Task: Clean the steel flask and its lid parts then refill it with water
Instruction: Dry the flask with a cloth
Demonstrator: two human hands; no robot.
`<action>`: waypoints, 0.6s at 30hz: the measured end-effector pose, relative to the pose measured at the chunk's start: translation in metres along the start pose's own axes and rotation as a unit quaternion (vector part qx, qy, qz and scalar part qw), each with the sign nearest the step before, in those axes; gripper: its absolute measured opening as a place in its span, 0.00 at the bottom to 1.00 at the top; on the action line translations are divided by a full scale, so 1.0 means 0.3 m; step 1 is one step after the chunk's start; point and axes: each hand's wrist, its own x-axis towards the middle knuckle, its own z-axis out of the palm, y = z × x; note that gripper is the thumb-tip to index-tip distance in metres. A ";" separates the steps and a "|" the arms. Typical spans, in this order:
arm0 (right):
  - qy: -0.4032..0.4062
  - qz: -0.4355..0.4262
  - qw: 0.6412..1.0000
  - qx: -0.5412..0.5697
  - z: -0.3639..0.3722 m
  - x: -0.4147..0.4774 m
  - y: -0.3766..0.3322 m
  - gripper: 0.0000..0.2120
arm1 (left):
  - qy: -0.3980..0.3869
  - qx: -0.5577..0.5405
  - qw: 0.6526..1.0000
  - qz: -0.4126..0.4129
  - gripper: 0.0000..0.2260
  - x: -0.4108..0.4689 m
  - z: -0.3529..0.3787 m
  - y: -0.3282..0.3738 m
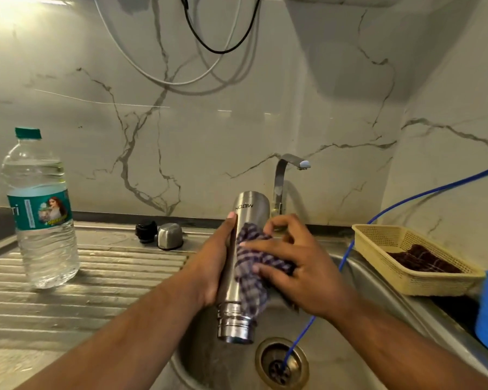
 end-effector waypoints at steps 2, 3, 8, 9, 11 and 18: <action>-0.084 -0.067 0.993 -0.038 0.013 -0.002 -0.047 0.18 | 0.013 -0.001 1.000 0.002 0.35 0.004 -0.013 0.010; -0.129 -0.110 0.984 -0.058 0.023 -0.007 -0.067 0.18 | 0.033 0.000 0.999 0.006 0.35 0.007 -0.021 0.019; -0.074 -0.064 0.993 -0.066 0.019 0.005 -0.050 0.18 | 0.031 0.006 0.999 0.001 0.34 0.001 -0.030 0.018; -0.057 -0.047 0.995 -0.069 0.017 0.004 -0.047 0.18 | 0.032 0.014 0.999 0.004 0.34 -0.001 -0.025 0.018; -0.077 -0.074 0.991 -0.086 0.031 -0.005 -0.063 0.19 | 0.037 0.013 0.999 0.006 0.33 -0.001 -0.018 0.023; -0.133 -0.102 0.983 -0.071 0.043 0.006 -0.059 0.20 | 0.059 0.025 0.997 -0.034 0.34 0.012 -0.052 0.040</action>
